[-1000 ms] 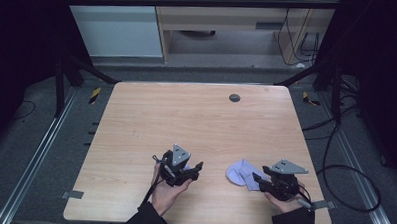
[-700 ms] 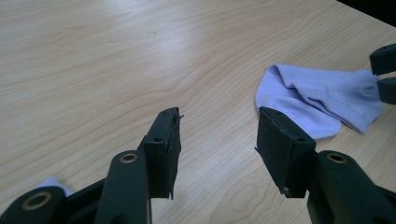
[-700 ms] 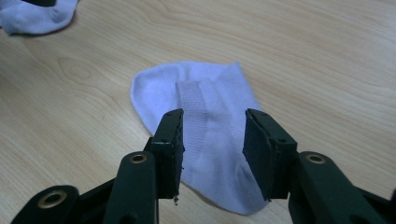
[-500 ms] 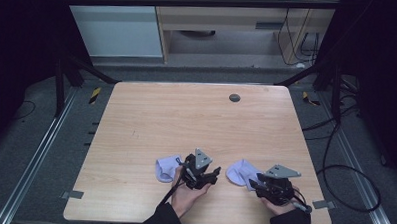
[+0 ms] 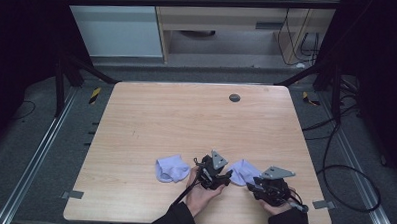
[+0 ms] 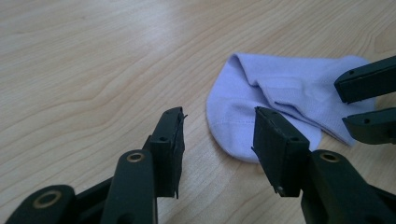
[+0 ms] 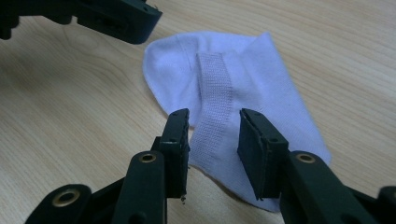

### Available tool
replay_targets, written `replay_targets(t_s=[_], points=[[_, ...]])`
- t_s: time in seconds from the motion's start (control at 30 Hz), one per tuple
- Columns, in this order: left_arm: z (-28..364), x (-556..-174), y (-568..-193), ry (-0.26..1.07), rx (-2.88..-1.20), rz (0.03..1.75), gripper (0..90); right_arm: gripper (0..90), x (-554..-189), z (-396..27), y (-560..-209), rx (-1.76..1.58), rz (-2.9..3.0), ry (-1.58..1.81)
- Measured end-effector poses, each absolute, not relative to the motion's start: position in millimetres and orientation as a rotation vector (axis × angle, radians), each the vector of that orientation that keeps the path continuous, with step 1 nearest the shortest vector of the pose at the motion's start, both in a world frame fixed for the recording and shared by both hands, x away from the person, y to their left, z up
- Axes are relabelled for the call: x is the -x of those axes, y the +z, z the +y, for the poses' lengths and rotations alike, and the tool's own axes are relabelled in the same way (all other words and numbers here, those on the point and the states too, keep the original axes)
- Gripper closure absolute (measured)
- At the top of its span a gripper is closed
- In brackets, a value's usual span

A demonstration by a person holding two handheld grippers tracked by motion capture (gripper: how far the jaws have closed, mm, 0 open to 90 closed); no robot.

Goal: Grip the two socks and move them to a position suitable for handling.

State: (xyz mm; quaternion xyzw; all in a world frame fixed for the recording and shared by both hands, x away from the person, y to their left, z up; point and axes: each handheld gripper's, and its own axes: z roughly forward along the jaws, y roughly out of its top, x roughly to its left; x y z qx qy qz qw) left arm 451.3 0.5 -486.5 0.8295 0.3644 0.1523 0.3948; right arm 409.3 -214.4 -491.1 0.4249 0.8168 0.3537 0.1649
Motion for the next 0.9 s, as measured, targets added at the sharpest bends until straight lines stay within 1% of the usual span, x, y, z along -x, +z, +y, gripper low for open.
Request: replay_targets(t_s=[0.23, 0.37, 0.47, 0.63, 0.7, 0.8, 0.83, 0.87, 0.9], points=[[-6.5, -454.8, -496.9, 0.364, -2.144, 0.931, 52.3, 63.6, -410.8, -212.9, -494.8, -1.217, 2.353, 0.984], [-7.7, -455.5, -500.3, 0.352, -2.16, 0.938, 54.7, 66.0, -411.7, -212.7, -495.8, -1.215, 2.363, 0.986], [-7.9, -455.2, -500.3, 0.359, -2.164, 0.937, 58.1, 69.9, -411.6, -211.6, -496.5, -1.212, 2.378, 0.988], [-8.6, -454.2, -500.5, 0.376, -2.164, 0.94, 64.2, 80.3, -411.6, -207.7, -495.6, -1.183, 2.384, 0.936], [-8.9, -453.8, -500.4, 0.377, -2.166, 0.938, 66.4, 81.7, -411.7, -207.7, -495.3, -1.189, 2.386, 0.938], [-9.6, -453.5, -500.3, 0.37, -2.17, 0.93, 72.2, 82.7, -411.6, -208.3, -493.3, -1.192, 2.373, 0.965], [-9.7, -453.6, -500.2, 0.365, -2.172, 0.926, 76.2, 82.9, -411.1, -209.6, -489.8, -1.202, 2.346, 1.012], [-9.7, -453.6, -500.2, 0.365, -2.172, 0.926, 78.0, 82.9, -411.1, -209.6, -489.8, -1.202, 2.346, 1.012], [-9.8, -453.7, -500.3, 0.36, -2.17, 0.925, 78.0, 82.9, -411.2, -210.8, -488.1, -1.202, 2.328, 1.037]])
